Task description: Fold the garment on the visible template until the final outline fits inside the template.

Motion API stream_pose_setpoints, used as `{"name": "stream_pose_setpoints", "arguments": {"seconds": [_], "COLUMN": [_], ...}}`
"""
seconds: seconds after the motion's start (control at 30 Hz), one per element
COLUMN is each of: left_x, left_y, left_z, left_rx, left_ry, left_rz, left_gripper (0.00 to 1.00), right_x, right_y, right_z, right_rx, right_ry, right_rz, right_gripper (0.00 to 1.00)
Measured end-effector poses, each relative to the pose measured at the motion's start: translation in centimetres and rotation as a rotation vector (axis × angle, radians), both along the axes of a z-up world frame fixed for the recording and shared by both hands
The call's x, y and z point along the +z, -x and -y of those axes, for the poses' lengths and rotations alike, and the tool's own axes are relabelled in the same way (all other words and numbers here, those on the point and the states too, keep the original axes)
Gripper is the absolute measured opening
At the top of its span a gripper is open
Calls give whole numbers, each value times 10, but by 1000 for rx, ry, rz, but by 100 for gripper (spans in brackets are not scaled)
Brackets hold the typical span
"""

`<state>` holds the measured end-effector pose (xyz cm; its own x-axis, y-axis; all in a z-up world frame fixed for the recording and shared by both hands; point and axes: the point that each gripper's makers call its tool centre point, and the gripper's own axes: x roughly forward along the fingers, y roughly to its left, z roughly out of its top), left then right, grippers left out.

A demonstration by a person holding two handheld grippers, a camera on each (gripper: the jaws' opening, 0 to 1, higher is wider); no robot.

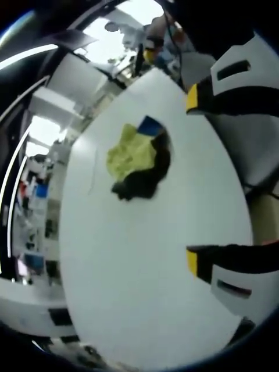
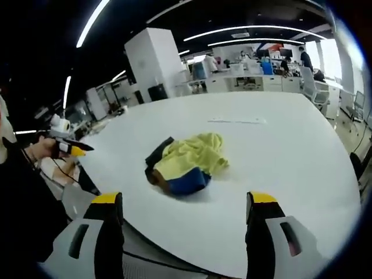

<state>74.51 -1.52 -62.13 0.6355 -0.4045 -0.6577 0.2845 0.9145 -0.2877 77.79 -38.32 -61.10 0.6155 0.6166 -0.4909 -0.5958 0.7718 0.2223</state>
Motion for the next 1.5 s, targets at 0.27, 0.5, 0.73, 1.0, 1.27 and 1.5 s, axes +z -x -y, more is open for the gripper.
{"name": "stream_pose_setpoints", "arguments": {"seconds": [0.27, 0.5, 0.73, 1.0, 1.27, 1.5], "left_x": [-10, -19, -26, -35, -44, -56], "left_y": [-4, -7, -10, -15, -23, -30], "left_z": [13, 25, 33, 41, 49, 60], "left_rx": [-30, -54, -72, -108, -146, -176], "left_ry": [8, 18, 26, 23, 13, -5], "left_rz": [-3, -10, -19, -27, -23, -32], "left_gripper": [81, 76, 72, 69, 63, 56], "right_x": [-10, -19, -24, -36, -44, -51], "right_y": [-1, 1, -1, -1, -3, -11], "right_z": [-15, -32, -42, -51, -63, -74], "right_rx": [54, 110, 141, 160, 199, 230], "right_ry": [-5, 0, 10, 7, 14, 16], "right_rz": [5, -5, -3, -23, -35, -20], "right_gripper": [75, 71, 67, 62, 59, 55]}}
